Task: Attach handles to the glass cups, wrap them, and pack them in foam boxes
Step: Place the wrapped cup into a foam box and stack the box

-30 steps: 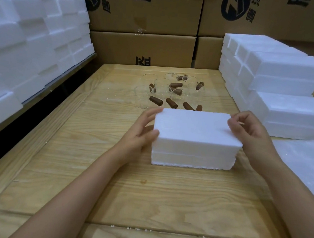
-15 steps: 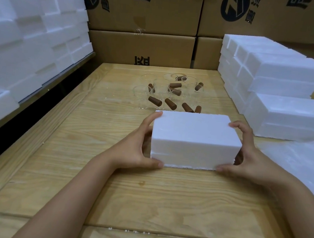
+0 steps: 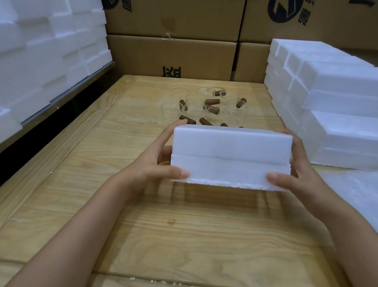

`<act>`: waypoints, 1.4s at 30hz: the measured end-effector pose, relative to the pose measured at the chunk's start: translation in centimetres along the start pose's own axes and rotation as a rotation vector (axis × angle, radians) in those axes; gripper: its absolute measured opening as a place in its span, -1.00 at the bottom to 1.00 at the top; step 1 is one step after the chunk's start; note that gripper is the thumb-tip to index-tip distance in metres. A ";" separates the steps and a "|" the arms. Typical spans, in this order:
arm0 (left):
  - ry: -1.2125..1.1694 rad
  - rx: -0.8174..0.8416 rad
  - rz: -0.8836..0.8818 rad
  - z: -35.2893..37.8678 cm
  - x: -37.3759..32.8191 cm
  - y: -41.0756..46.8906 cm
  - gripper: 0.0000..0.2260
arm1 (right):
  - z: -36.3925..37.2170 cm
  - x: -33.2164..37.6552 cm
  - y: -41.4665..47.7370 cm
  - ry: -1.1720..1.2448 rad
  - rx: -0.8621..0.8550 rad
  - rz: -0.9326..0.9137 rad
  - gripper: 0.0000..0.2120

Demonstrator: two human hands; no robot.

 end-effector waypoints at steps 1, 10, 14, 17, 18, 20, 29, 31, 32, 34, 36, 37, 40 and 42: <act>-0.009 -0.005 0.009 -0.1 -0.4 0.0 -0.22 | 0.0 0.3 0.2 0.033 -0.007 0.006 -0.19; -0.037 -0.041 -0.027 -0.6 -0.2 0.5 -0.38 | 1.2 -0.1 0.9 0.157 -0.018 0.086 -0.27; -0.026 -0.017 -0.023 -0.5 -0.3 0.3 -0.40 | 1.3 0.0 0.9 0.131 -0.029 0.048 -0.23; -0.025 -0.006 -0.019 -1.6 -0.7 -0.6 -0.41 | 1.8 0.7 0.5 0.022 -0.072 -0.032 -0.22; -0.026 -0.014 -0.025 -2.3 -0.7 -1.1 -0.35 | 2.5 0.8 0.4 -0.018 -0.078 -0.053 -0.21; -0.018 -0.066 -0.026 -3.8 -0.5 -2.1 -0.24 | 4.1 1.1 0.3 -0.098 -0.090 -0.102 -0.17; 0.075 -0.445 -0.007 -11.9 1.4 -6.4 -0.11 | 13.7 1.6 3.0 -0.278 0.023 -0.271 -0.17; 0.151 -0.506 -0.013 -13.0 1.8 -7.2 -0.11 | 15.1 1.2 3.7 -0.311 0.059 -0.263 -0.18; 0.187 -0.526 -0.017 -13.4 2.0 -7.5 -0.15 | 15.6 0.8 4.1 -0.332 0.078 -0.254 -0.19; 0.242 -0.548 -0.024 -14.1 2.4 -7.7 -0.23 | 16.1 0.2 4.8 -0.346 0.105 -0.233 -0.18; 0.278 -0.560 -0.019 -14.5 2.6 -7.8 -0.22 | 16.4 0.2 5.3 -0.339 0.100 -0.238 -0.18; 0.300 -0.568 -0.023 -14.8 2.8 -7.7 -0.21 | 16.5 0.2 5.5 -0.342 0.084 -0.248 -0.18; 0.374 -0.638 -0.057 -16.1 3.4 -7.8 -0.21 | 16.9 0.3 6.3 -0.365 -0.001 -0.224 -0.16; 0.419 -0.699 -0.065 -17.2 3.6 -7.7 -0.22 | 18.0 0.3 7.1 -0.401 -0.032 -0.202 -0.14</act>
Point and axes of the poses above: each hand's wrist, its own y-axis towards the middle knuckle, its own z-axis out of the palm, x = y × z, the point moved 10 cm from there along y, towards the middle knuckle, and after that the axes turned 5 degrees about -x, right-handed, at the moved point
